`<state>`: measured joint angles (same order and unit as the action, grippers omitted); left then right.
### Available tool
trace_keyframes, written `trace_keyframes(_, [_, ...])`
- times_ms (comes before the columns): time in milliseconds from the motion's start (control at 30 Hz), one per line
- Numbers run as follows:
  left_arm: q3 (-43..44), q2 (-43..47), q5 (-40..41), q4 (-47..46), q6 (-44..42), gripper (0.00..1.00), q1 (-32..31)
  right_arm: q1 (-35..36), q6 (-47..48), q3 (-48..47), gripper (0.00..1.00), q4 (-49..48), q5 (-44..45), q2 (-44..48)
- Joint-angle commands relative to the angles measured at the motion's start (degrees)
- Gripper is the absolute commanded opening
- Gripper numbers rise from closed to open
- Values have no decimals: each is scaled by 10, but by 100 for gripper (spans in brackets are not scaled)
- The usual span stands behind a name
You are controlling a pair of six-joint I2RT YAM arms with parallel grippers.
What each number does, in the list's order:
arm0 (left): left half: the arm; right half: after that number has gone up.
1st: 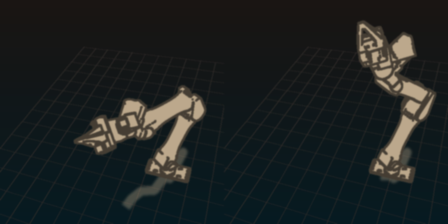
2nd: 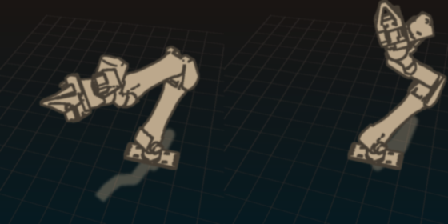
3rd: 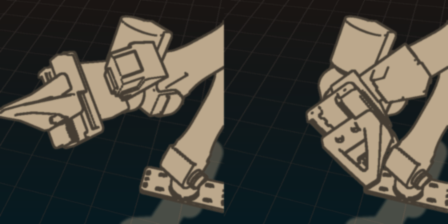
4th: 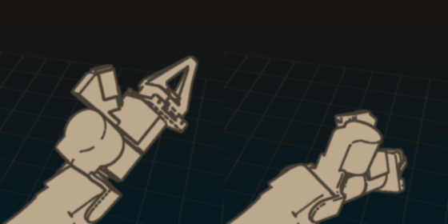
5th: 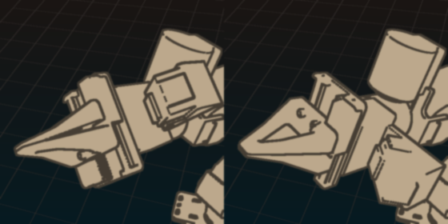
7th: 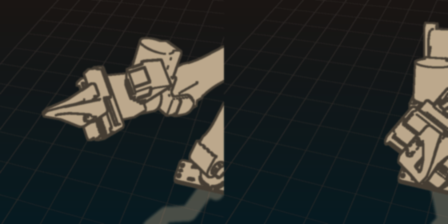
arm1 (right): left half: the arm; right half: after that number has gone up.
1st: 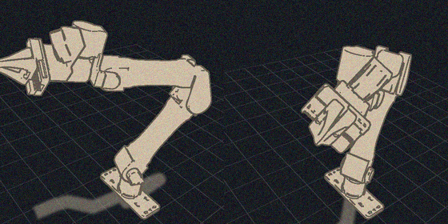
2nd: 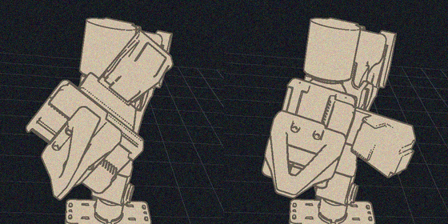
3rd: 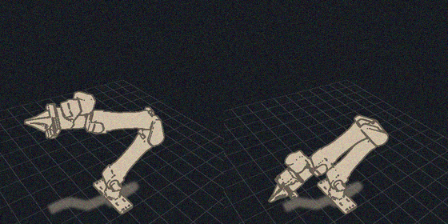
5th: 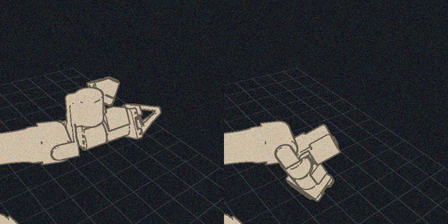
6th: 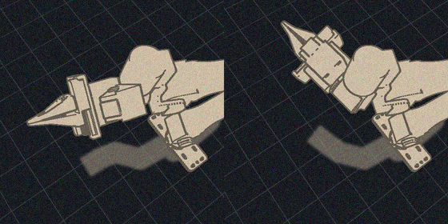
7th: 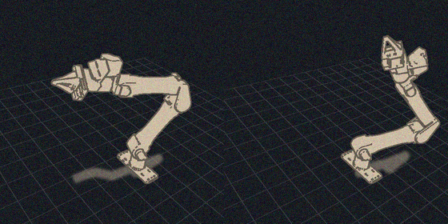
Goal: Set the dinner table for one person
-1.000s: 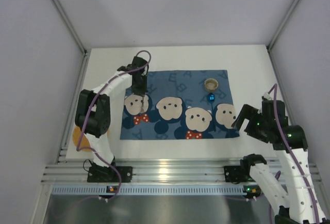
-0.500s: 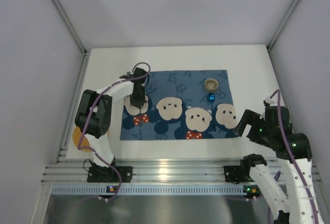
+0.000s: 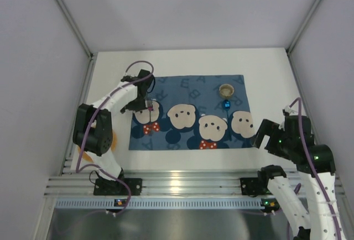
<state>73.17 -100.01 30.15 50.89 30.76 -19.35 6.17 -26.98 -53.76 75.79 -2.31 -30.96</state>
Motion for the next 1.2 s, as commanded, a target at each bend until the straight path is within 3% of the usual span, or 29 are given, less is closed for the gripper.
trace_keyframes(0, [26,-6,167,129,70,70,12,3,9,-9,100,11,-5,8])
trace_keyframes(133, [-20,-26,186,156,115,77,48,3,10,-6,100,9,-10,10])
trace_keyframes(300, [-106,-5,143,78,83,77,112,6,13,-4,100,17,-14,19])
trace_keyframes(500, [-112,7,96,50,53,75,137,9,14,-6,100,23,-14,26])
trace_keyframes(933, [-94,32,40,31,31,70,88,9,4,9,100,23,-22,34])
trace_keyframes(1167, [-100,2,81,43,20,71,91,10,-11,17,100,24,-24,46])
